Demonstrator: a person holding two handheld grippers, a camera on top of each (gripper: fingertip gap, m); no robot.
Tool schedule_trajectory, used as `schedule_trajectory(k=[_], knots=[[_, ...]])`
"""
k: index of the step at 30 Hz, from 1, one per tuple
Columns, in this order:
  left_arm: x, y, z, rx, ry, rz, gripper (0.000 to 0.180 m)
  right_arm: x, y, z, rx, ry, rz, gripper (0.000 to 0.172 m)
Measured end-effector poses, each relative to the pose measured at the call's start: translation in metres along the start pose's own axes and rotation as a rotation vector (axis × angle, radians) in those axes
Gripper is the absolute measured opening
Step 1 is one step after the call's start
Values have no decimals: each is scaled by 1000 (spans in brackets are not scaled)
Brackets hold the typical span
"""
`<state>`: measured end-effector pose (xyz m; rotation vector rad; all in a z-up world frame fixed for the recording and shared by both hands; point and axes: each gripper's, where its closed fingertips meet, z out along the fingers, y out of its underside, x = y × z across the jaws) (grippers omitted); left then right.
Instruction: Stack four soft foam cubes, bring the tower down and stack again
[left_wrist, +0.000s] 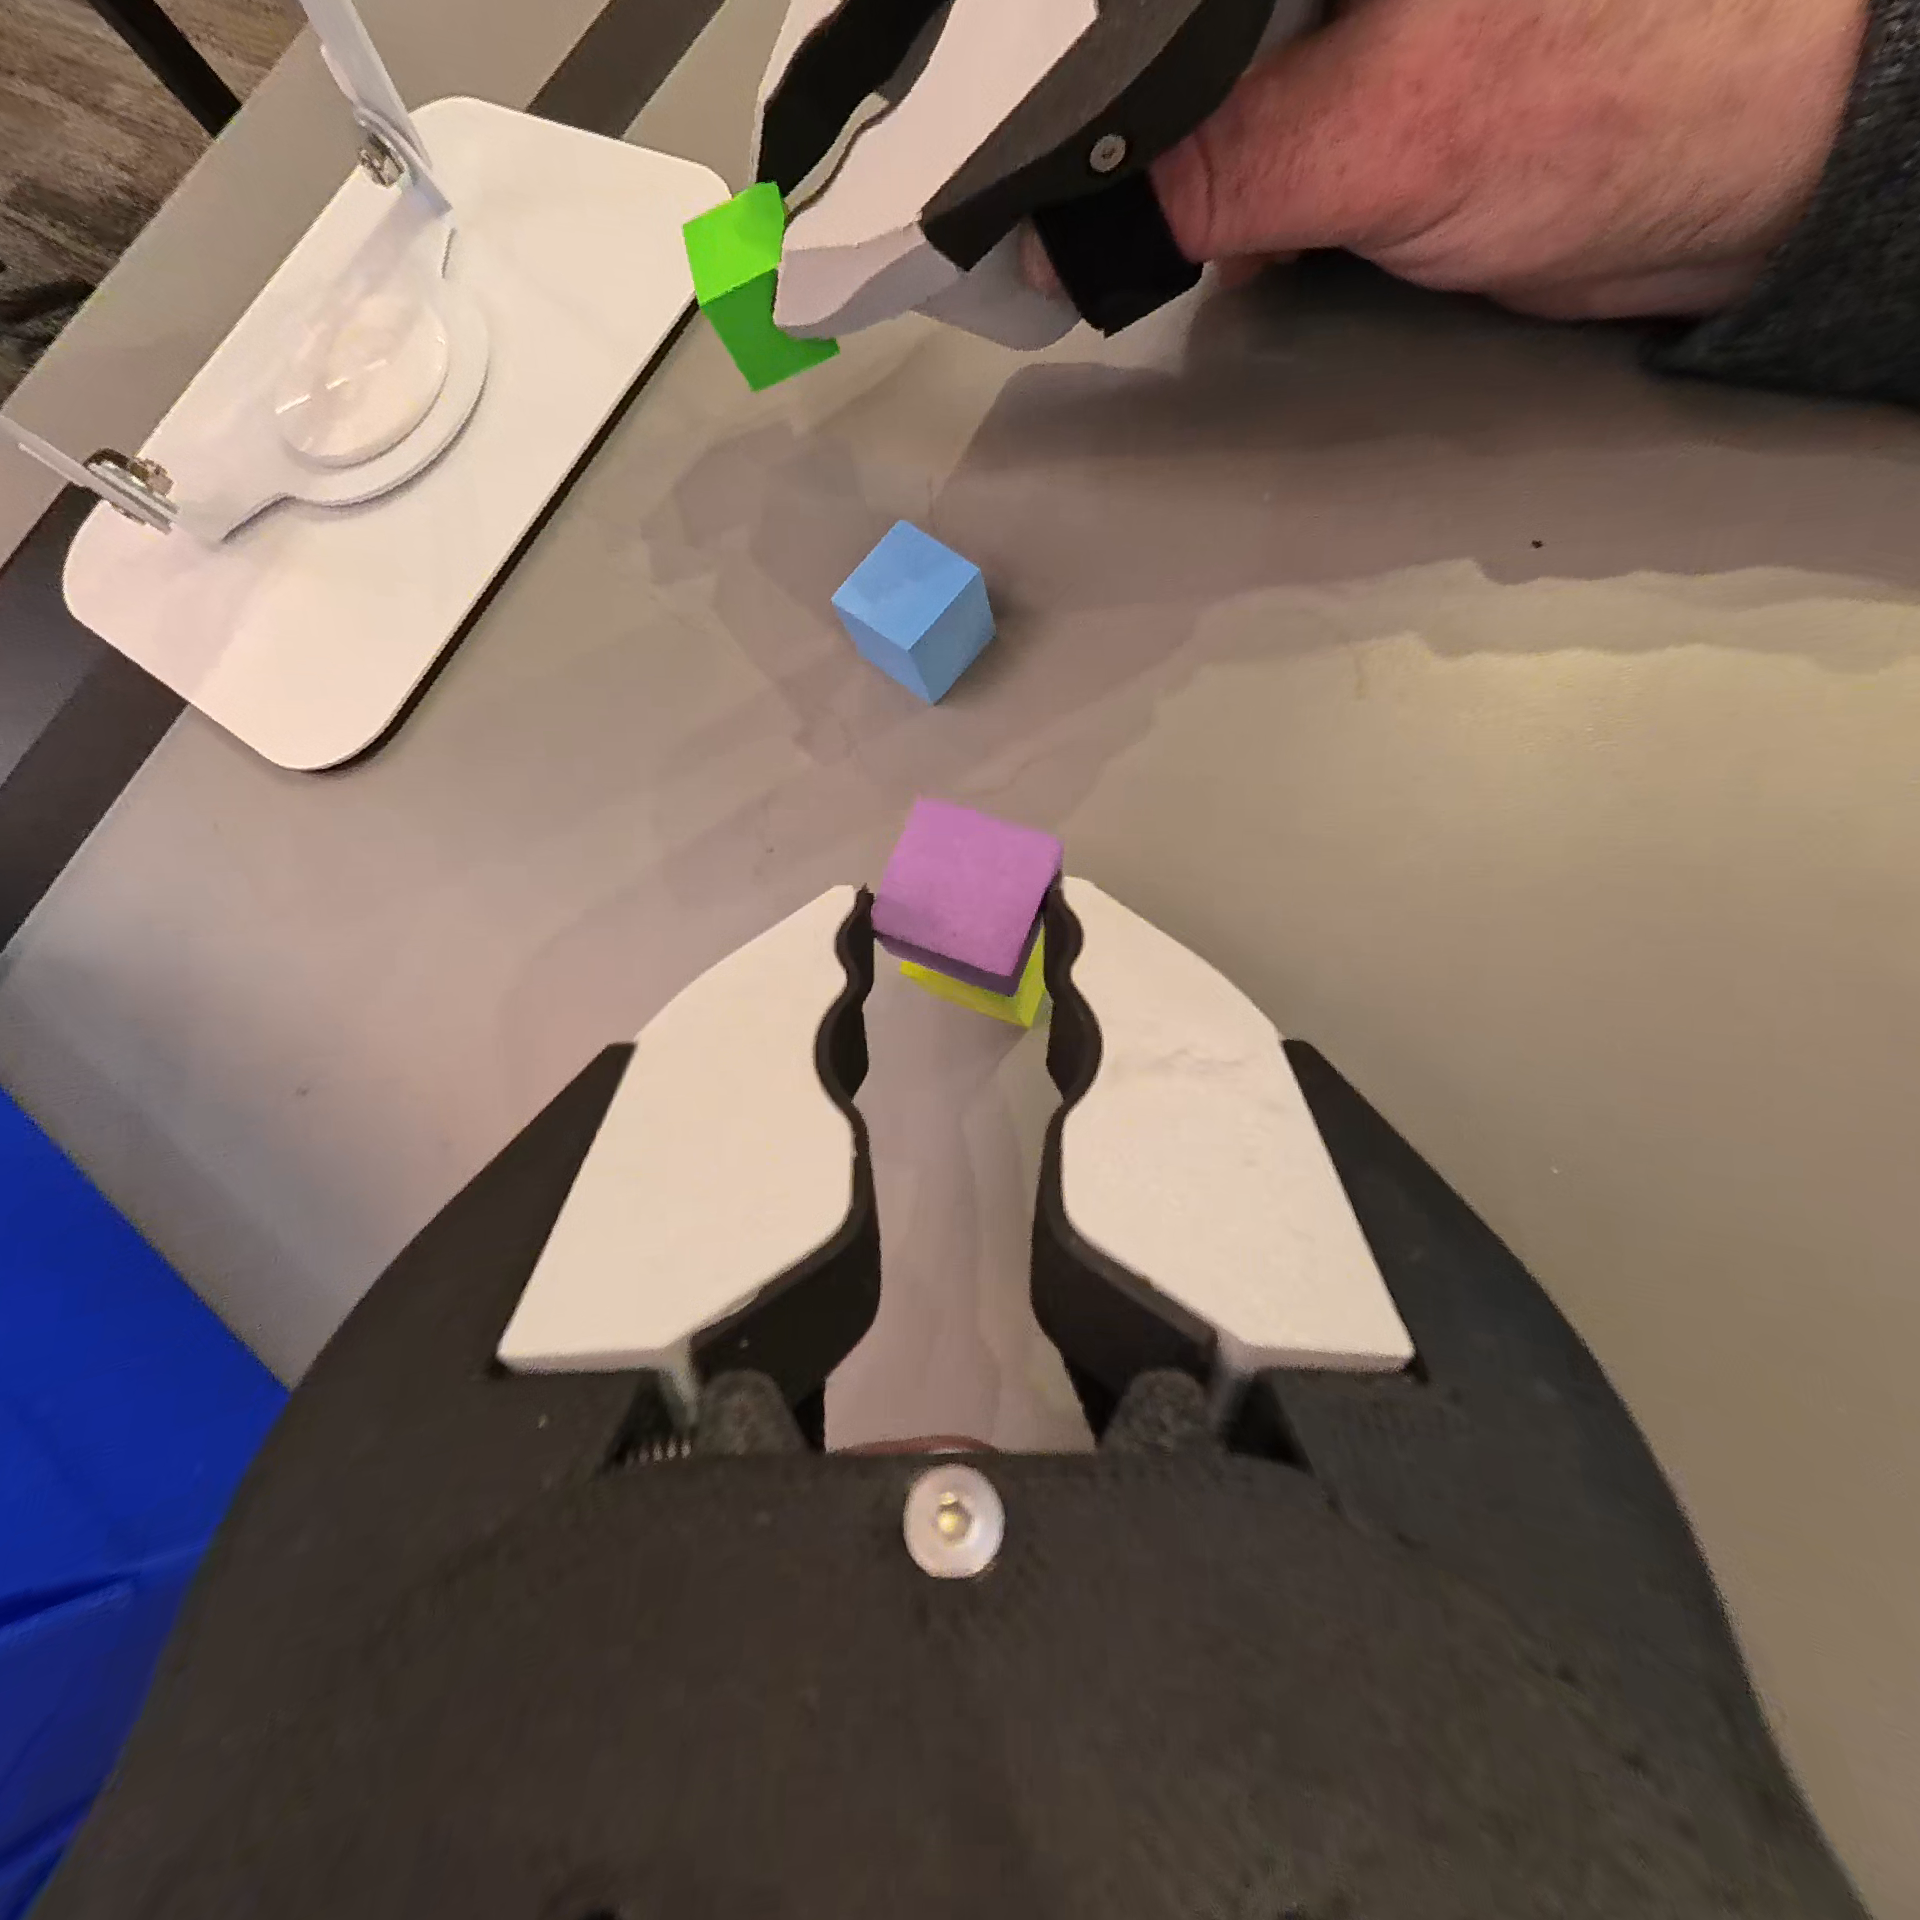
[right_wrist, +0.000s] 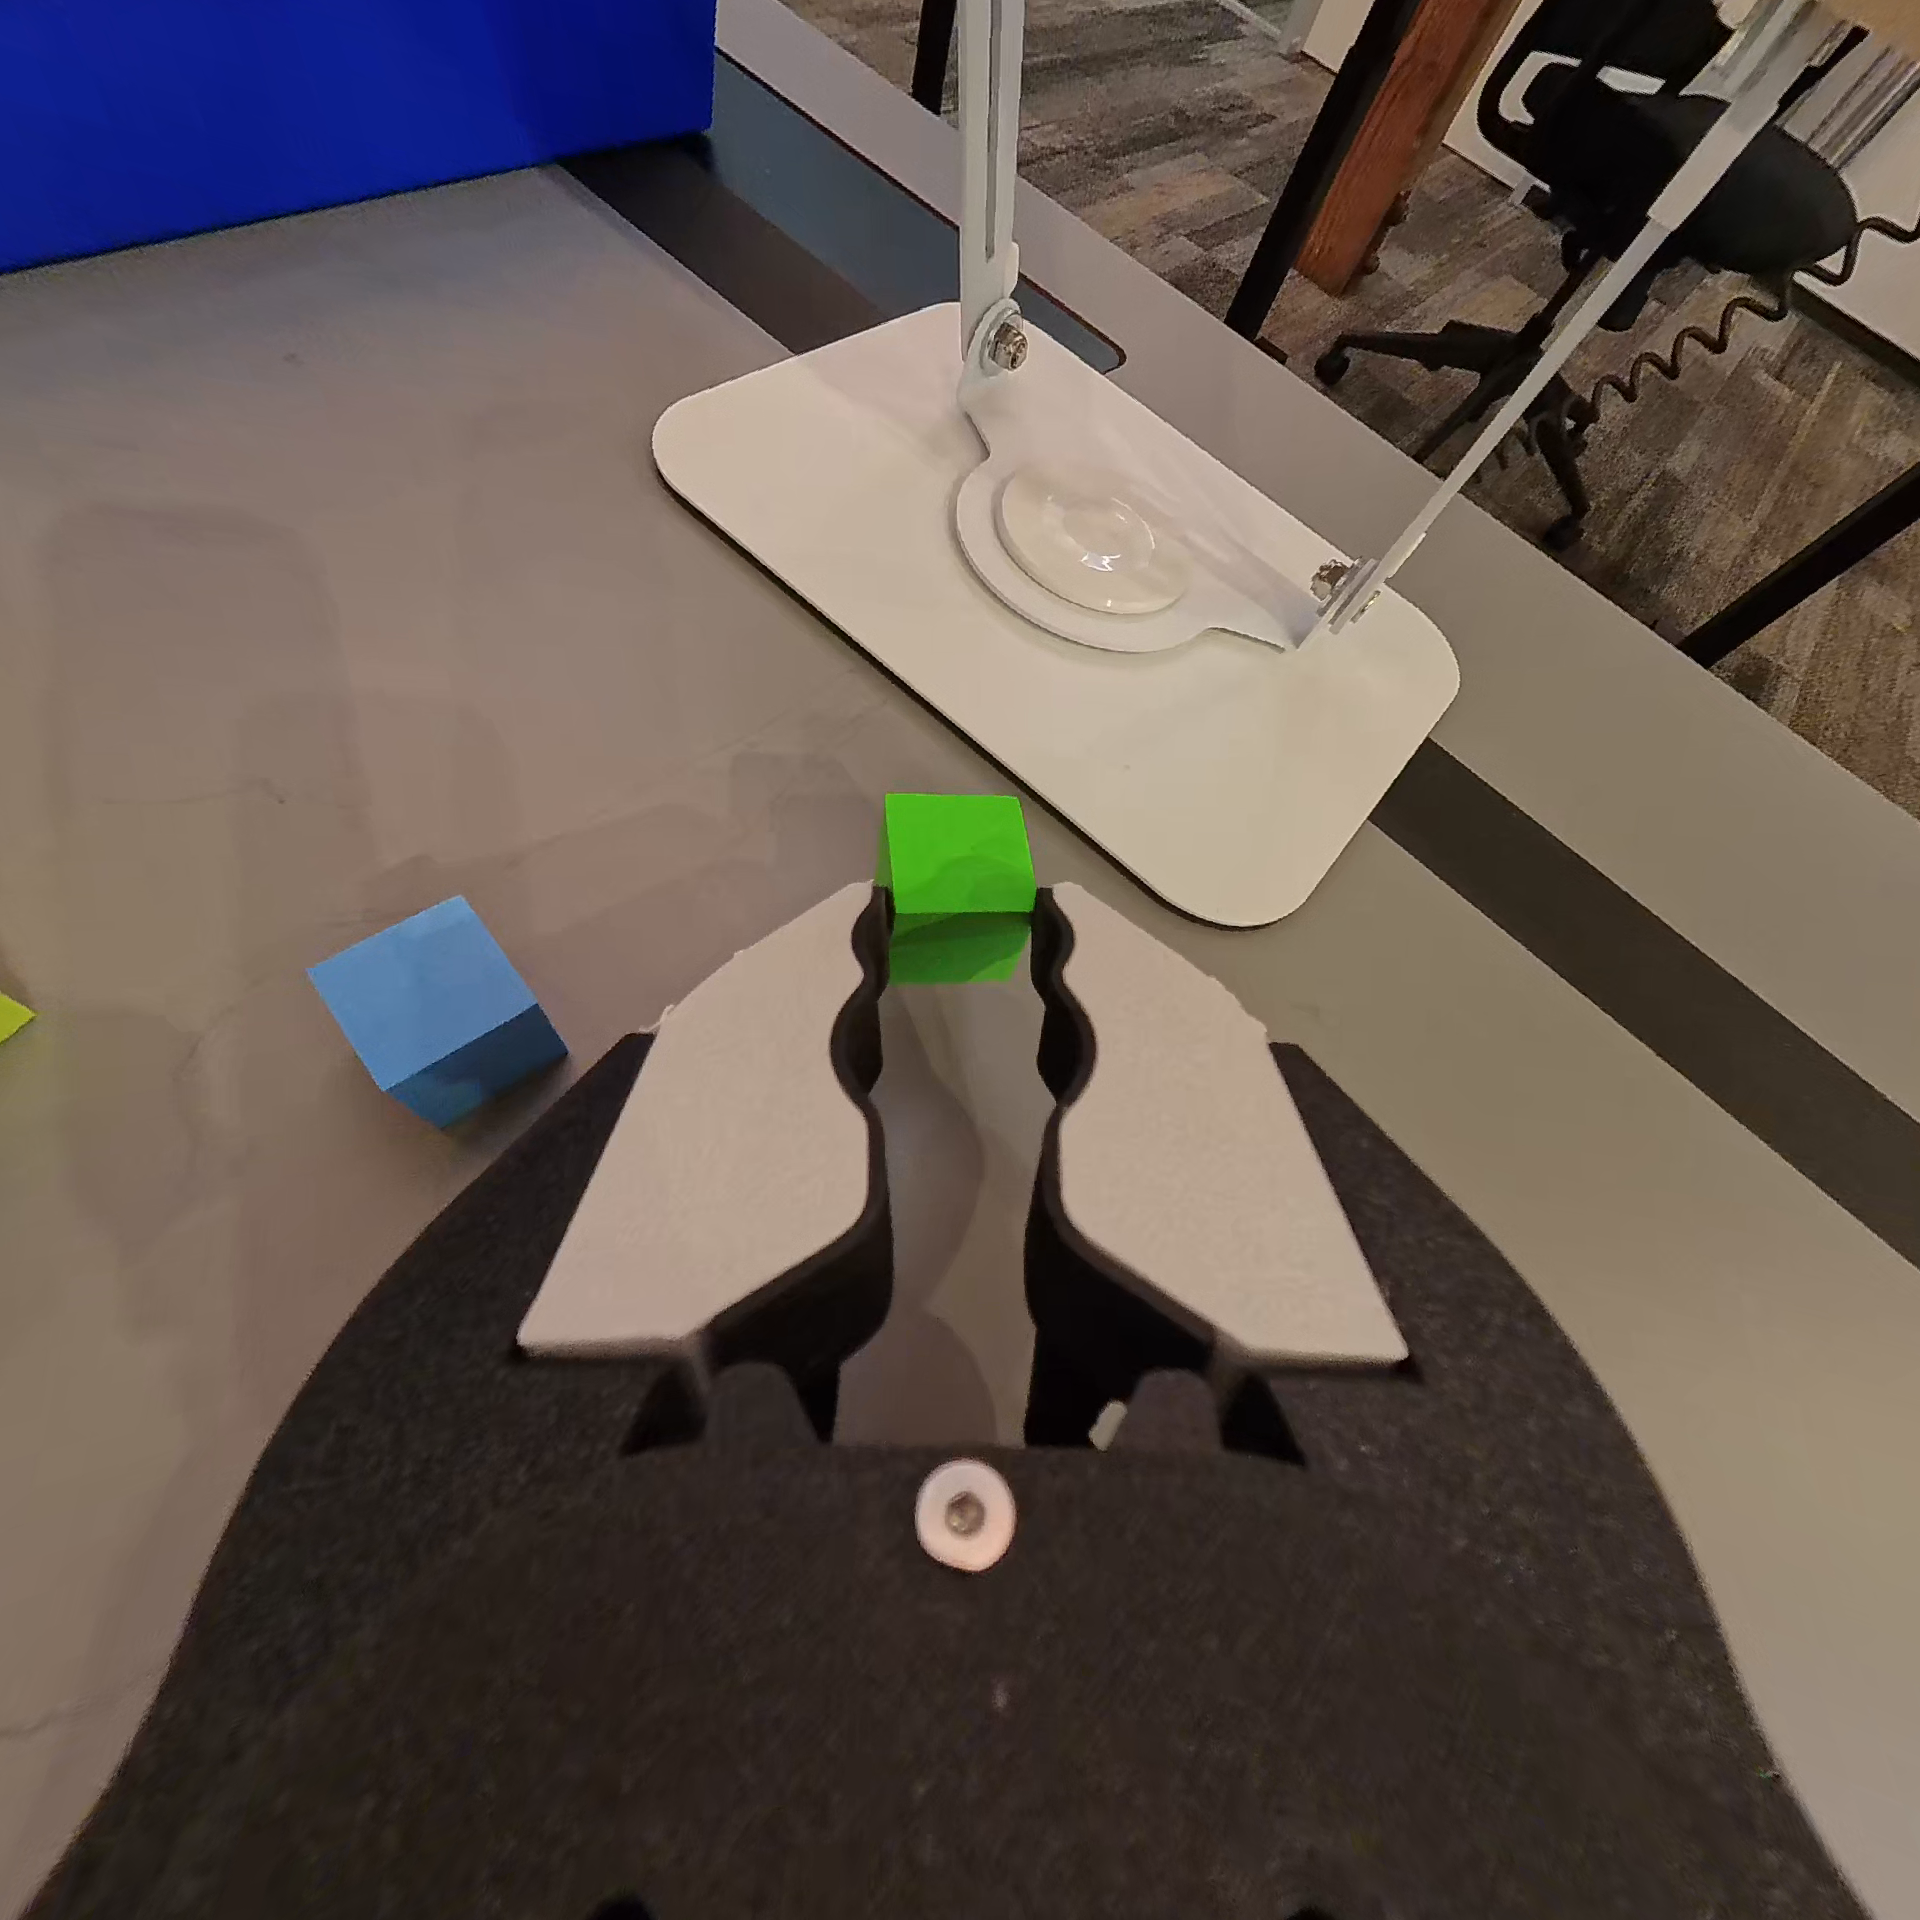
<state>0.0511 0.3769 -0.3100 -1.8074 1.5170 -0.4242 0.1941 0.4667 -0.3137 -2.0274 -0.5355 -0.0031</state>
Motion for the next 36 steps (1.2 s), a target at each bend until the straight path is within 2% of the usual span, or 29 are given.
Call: schedule_trajectory(k=[8,16,19,31,36], knots=[[2,3,4,-14,18,-10,31,-2,1,1,-7,-4,-11,26],[-9,2,0,-18,-57,-7,31,-3,1,1,-8,-7,-16,26],[-2,1,1,-4,0,-27,31,-3,1,2,-11,-9,-20,26],[-3,6,5,-12,6,-36,32,-4,2,2,-15,-12,-27,26],[-1,5,6,0,26,-52,58,-5,1,2,-11,-14,-34,26]])
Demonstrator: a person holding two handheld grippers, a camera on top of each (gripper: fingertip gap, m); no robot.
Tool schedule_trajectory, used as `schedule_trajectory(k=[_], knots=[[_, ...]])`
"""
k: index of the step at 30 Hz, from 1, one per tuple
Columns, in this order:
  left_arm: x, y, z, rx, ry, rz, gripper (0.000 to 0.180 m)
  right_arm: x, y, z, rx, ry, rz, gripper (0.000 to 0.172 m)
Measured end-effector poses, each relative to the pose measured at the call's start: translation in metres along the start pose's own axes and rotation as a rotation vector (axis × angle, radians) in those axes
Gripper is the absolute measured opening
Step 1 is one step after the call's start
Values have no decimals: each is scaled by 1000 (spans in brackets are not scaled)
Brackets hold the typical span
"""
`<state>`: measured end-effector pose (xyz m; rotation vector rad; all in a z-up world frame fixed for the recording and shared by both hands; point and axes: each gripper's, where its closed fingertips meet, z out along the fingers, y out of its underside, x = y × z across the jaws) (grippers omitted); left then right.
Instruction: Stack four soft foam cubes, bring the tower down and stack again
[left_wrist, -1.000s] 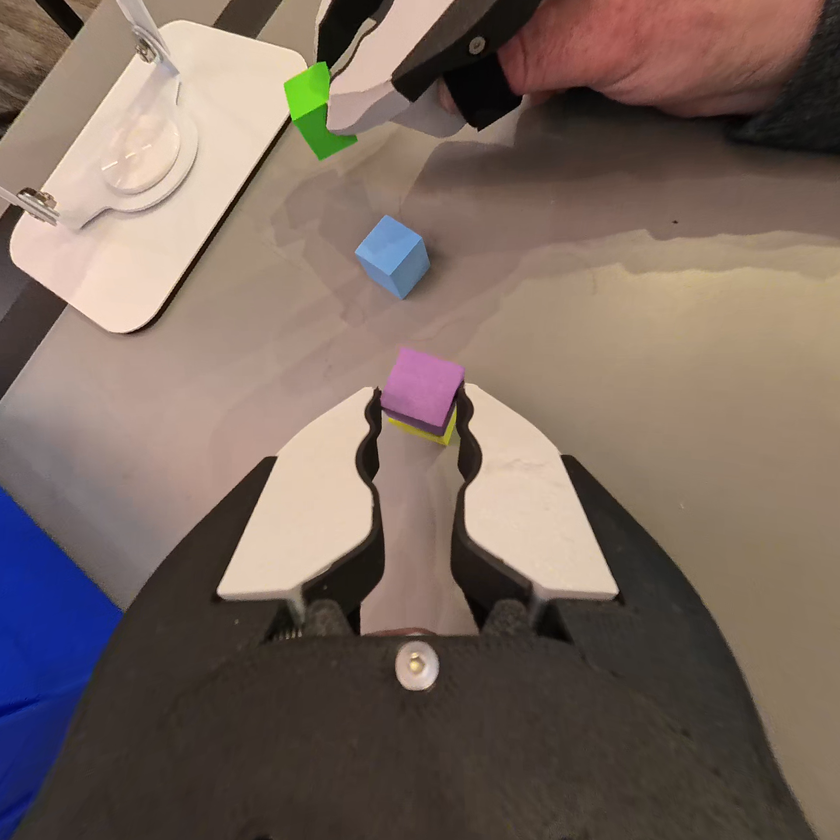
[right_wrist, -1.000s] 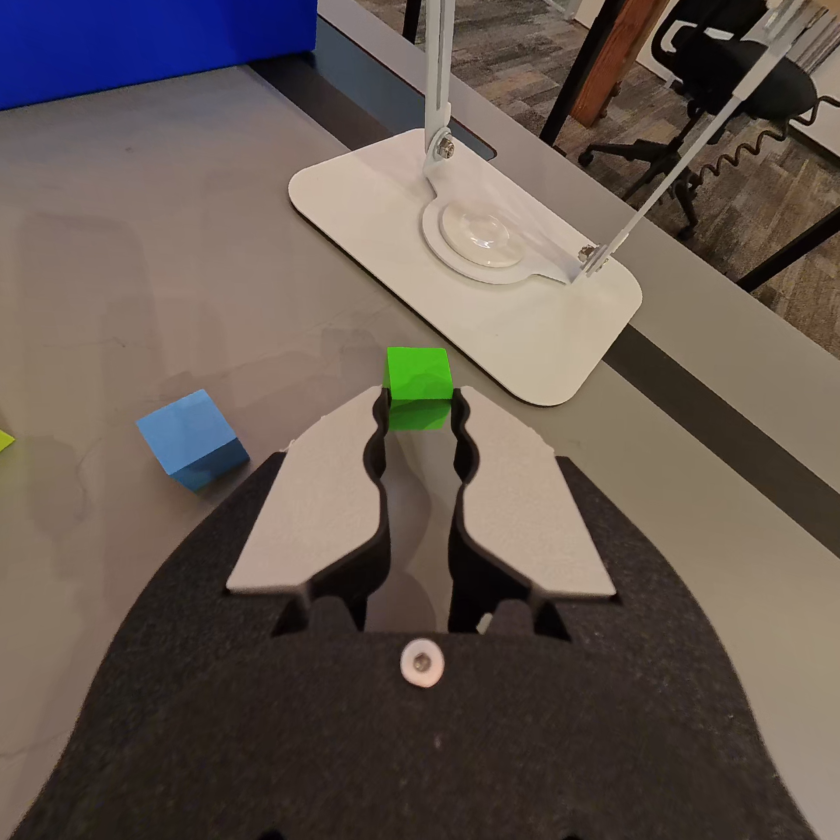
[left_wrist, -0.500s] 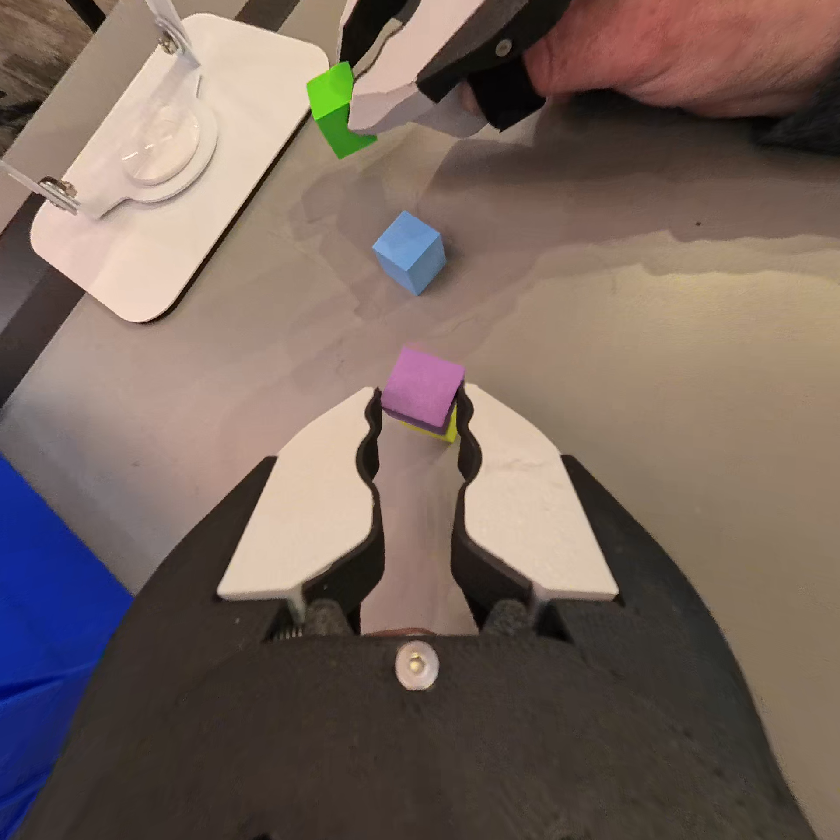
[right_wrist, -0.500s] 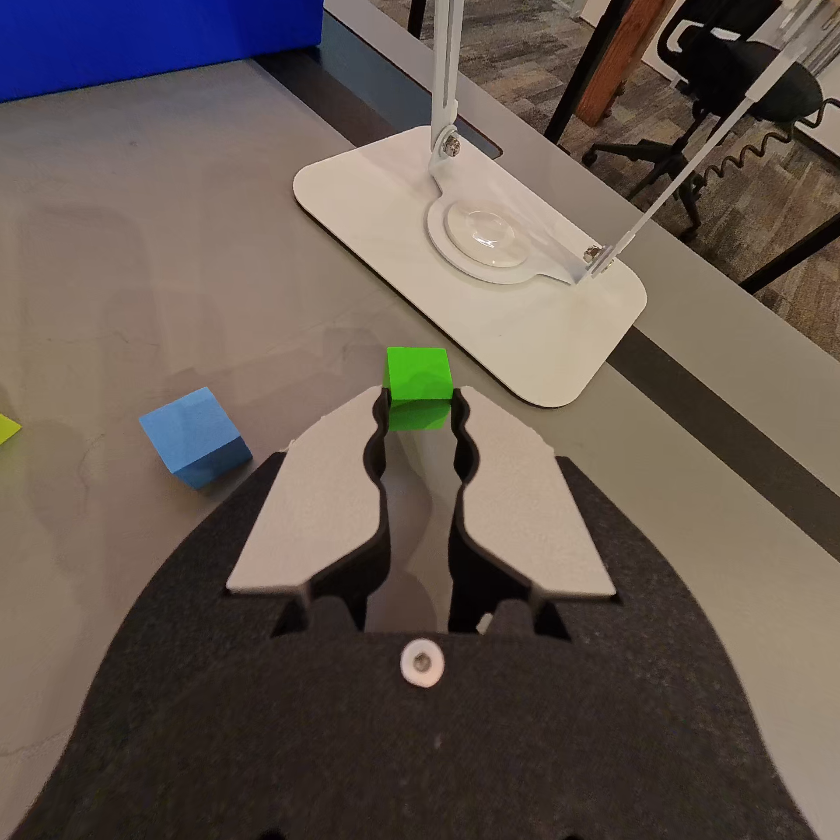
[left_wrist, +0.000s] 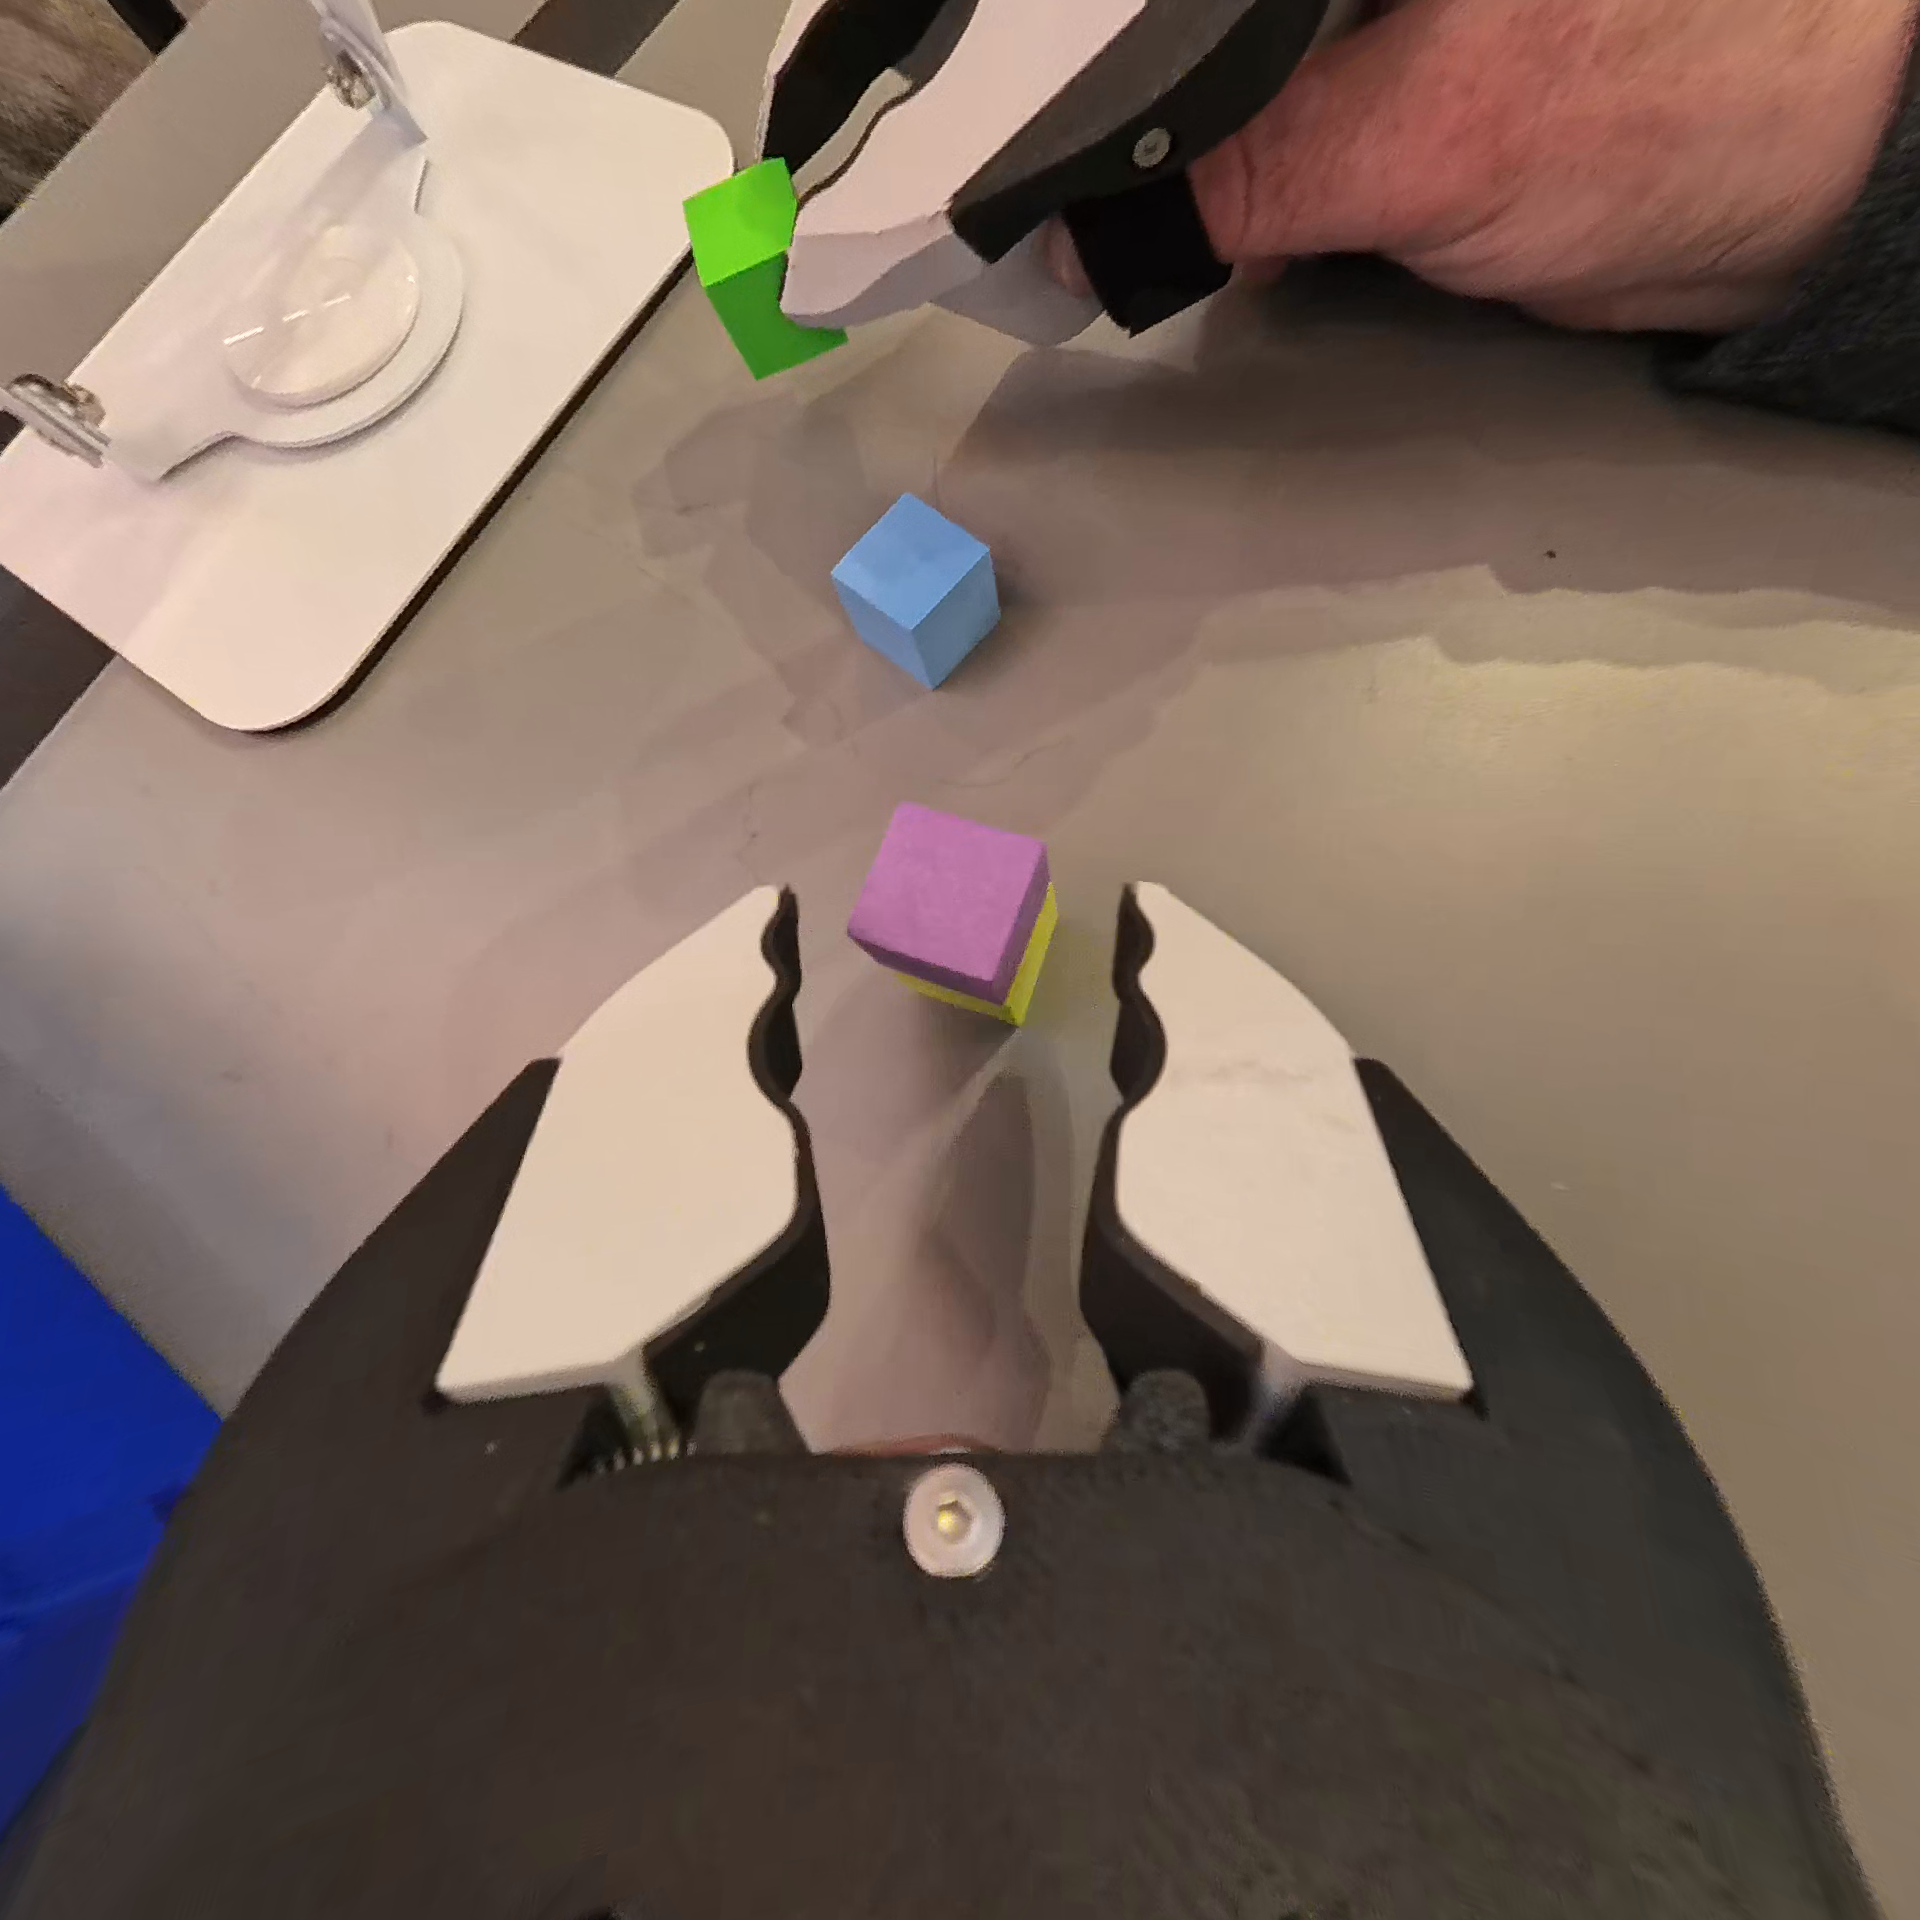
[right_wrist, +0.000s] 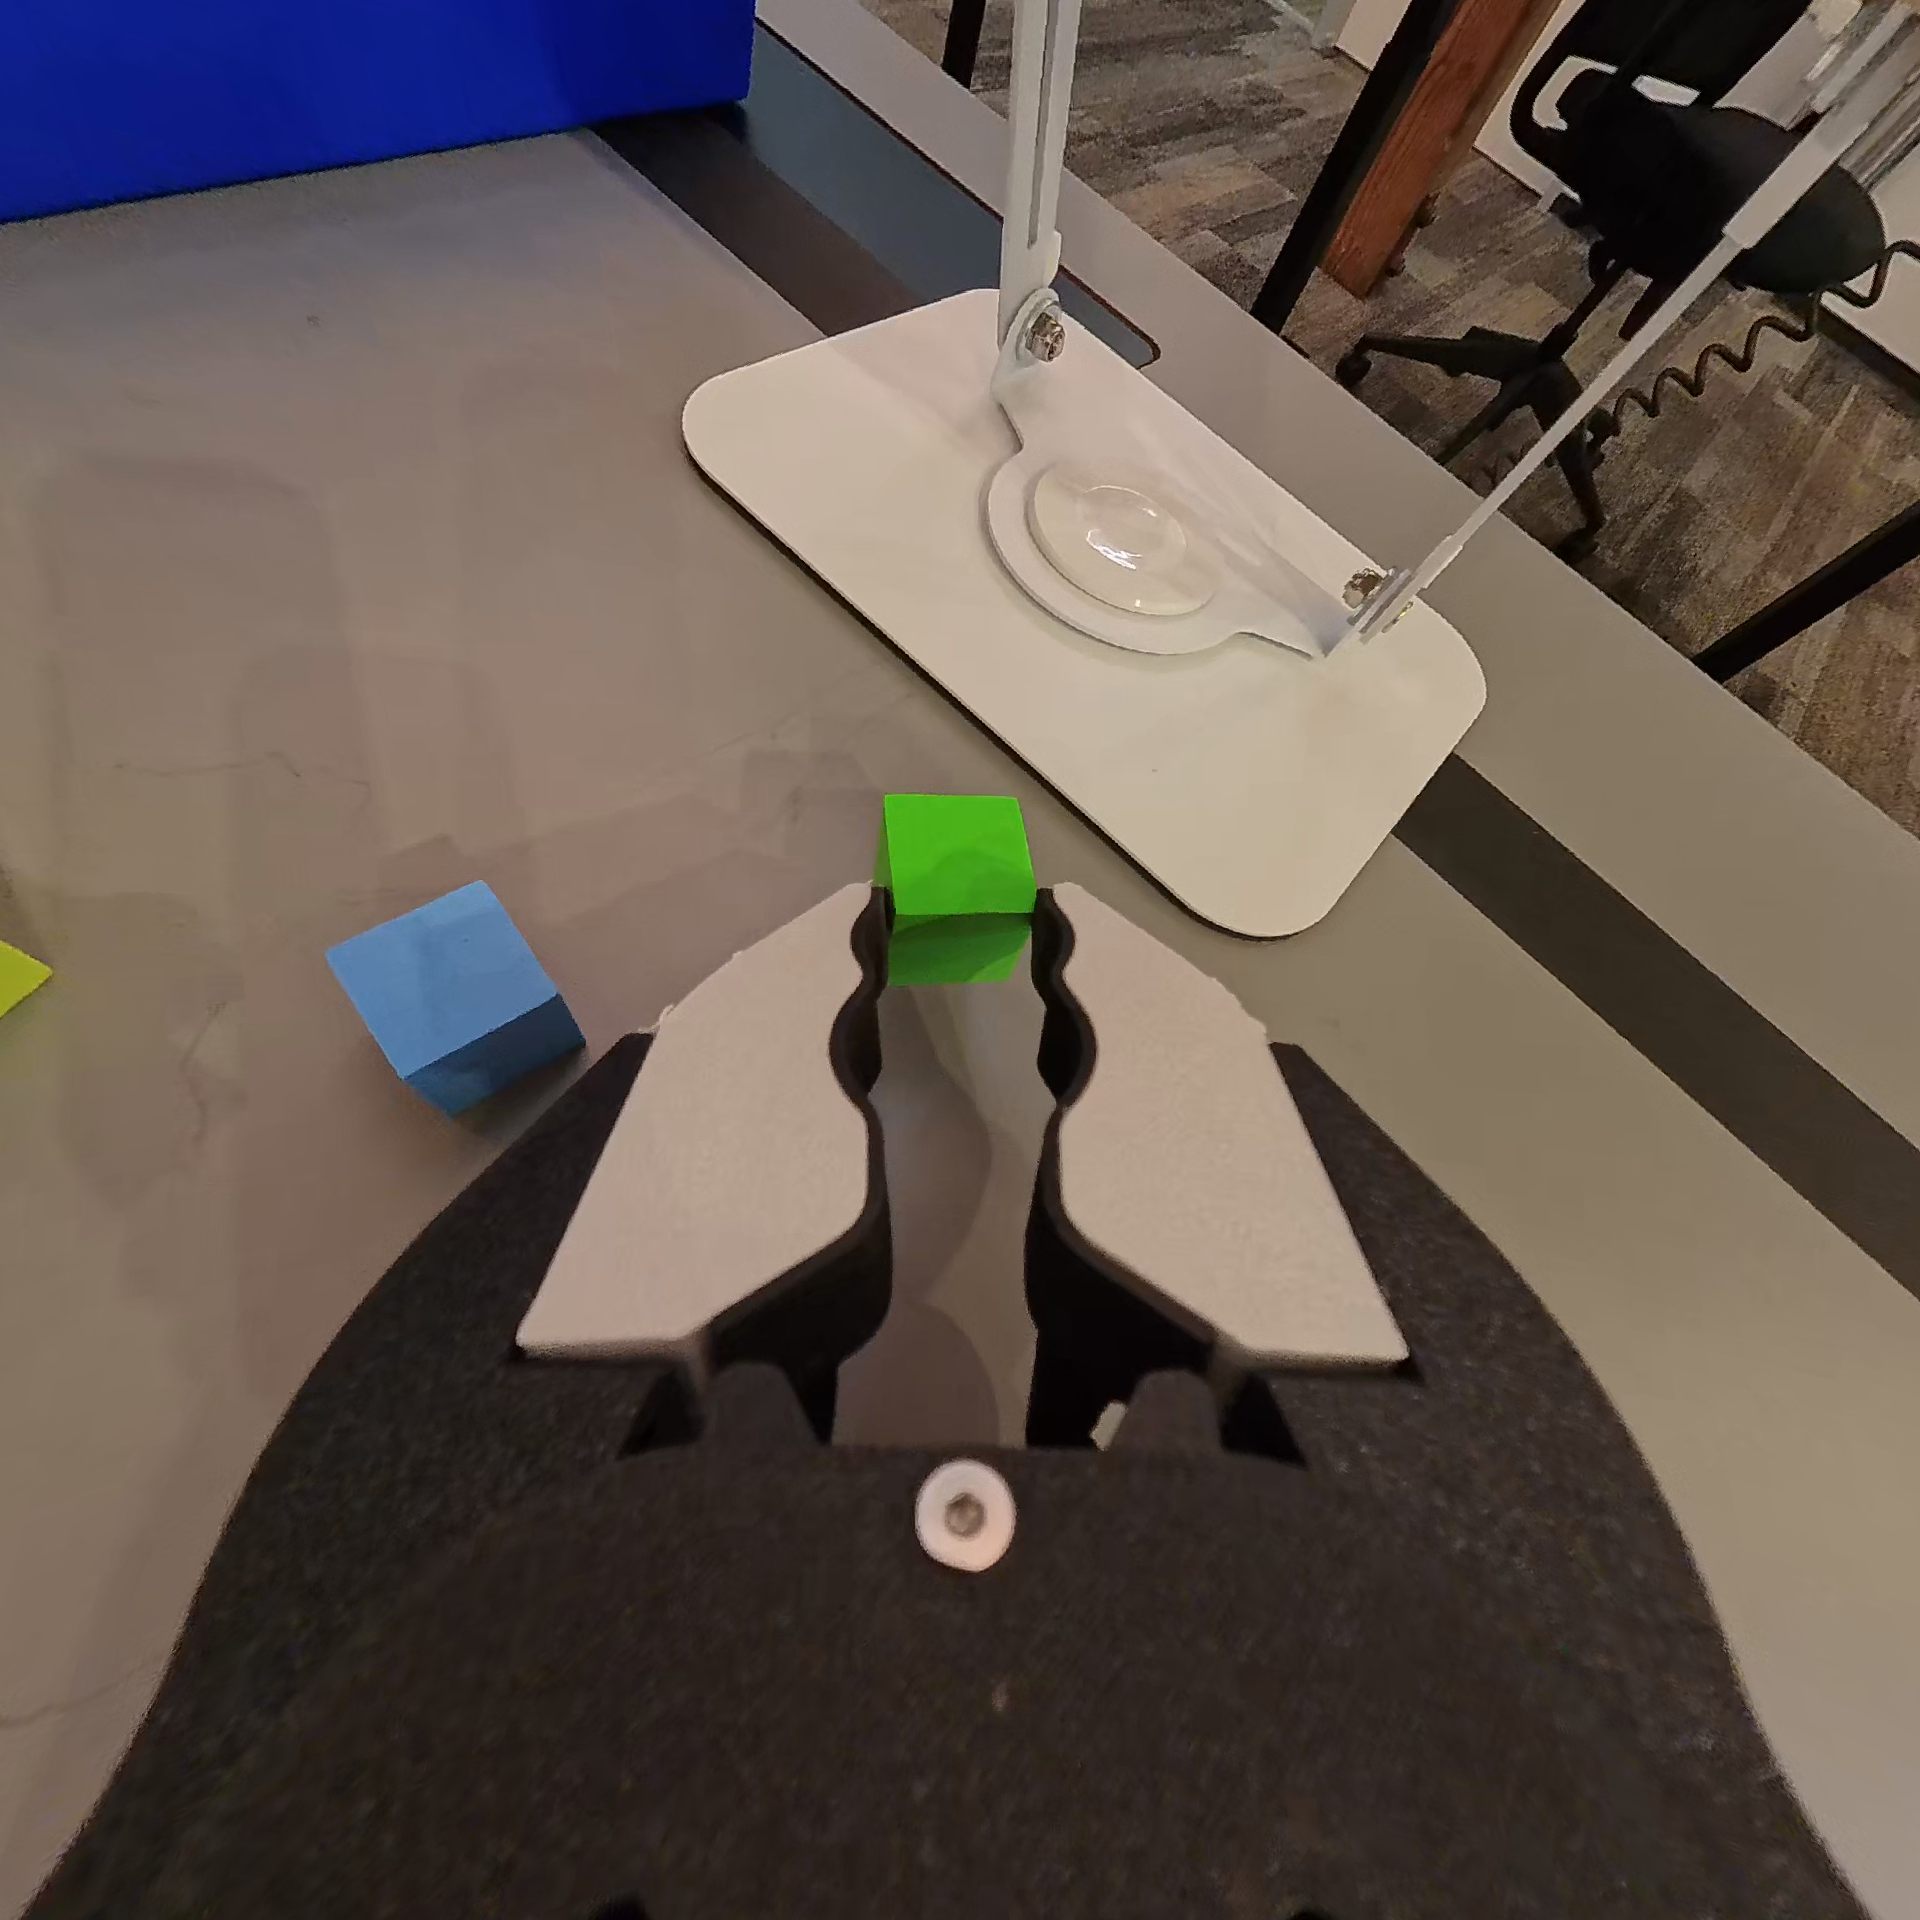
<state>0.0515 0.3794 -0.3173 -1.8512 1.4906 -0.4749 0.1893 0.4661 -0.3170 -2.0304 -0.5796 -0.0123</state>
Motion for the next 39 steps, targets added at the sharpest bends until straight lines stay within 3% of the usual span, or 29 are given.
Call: schedule_trajectory(k=[9,14,18,23,39], knots=[[-14,-10,-22,138,18,-44,67,-1,-11,-8,88,-45,50,26],[-18,10,-19,90,37,-11,68,-50,-50,-34,291,-324,-18,26],[-19,15,-15,91,60,-17,66,-103,-60,-52,350,-544,-136,26],[-11,20,-8,68,93,10,65,-133,-54,-58,331,-658,-231,26],[-7,8,-10,124,69,57,63,-145,-54,-62,272,-834,-372,26]])
